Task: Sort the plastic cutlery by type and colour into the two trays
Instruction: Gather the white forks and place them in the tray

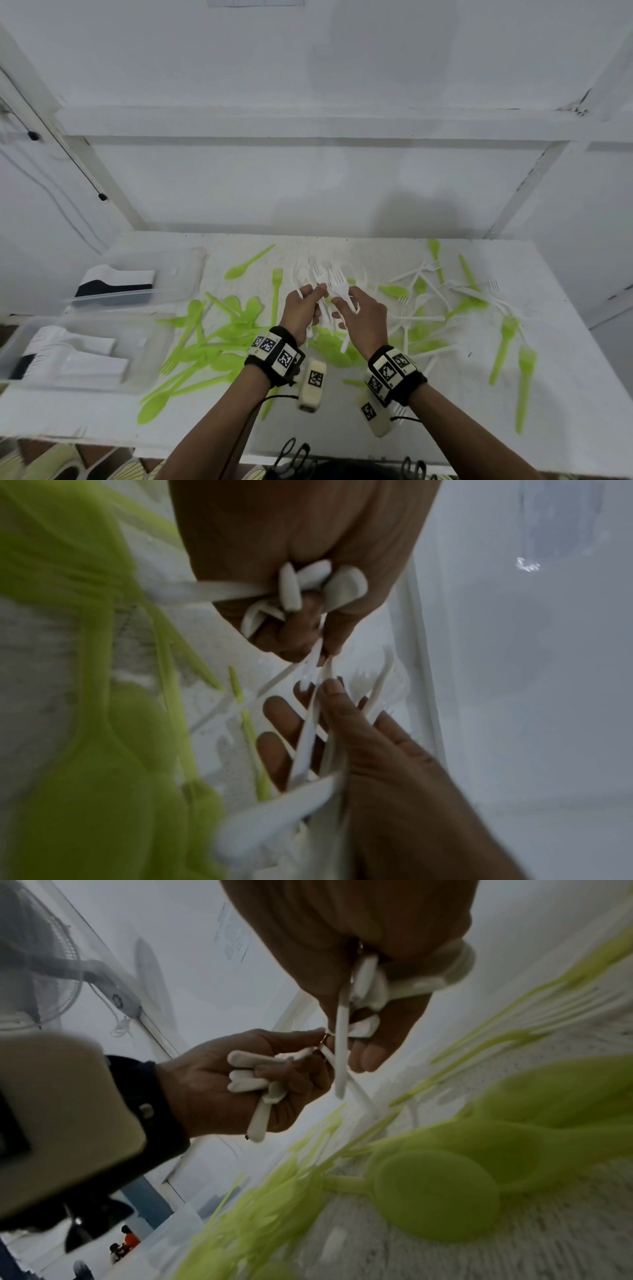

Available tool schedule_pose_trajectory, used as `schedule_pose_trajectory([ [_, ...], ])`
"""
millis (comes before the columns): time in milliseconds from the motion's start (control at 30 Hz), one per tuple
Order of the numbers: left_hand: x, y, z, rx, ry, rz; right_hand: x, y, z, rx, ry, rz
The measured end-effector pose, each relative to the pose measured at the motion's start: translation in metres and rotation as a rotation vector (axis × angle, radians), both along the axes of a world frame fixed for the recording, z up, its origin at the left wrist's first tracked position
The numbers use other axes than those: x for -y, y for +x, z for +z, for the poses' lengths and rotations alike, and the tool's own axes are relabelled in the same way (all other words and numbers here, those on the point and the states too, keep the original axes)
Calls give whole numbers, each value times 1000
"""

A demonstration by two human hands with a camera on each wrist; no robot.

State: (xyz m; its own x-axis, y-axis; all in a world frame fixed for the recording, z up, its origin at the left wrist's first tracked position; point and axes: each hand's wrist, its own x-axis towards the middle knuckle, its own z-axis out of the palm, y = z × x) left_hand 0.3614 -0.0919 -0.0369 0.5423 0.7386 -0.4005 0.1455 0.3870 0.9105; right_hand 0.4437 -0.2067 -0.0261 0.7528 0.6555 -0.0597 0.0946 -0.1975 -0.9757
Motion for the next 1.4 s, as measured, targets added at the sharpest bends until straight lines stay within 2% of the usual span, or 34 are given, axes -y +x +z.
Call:
schedule_pose_trajectory([
  [200,-1,1,4,-54,181,18,4,1,-4,-72,-20,-7],
  [333,-1,0,6,-44,155,-69,5,5,-2,-242,35,-64],
  [500,11,5,7,-80,149,-70,0,4,6,-100,5,-48],
  [733,2,4,4,-207,327,-77,3,4,-1,-159,35,-16],
  [867,-1,5,3,-178,181,-129,1,11,-1,-189,56,-98],
  [933,1,4,1,-163,169,-165,-1,10,-1,-190,73,-118],
  [1067,3,2,4,-98,129,-106,1,5,-1,-157,48,-78],
  [1233,7,4,7,-21,14,-204,3,6,-6,-120,13,-63],
  [1400,7,4,6,-51,55,-223,3,2,-1,-54,19,-53],
])
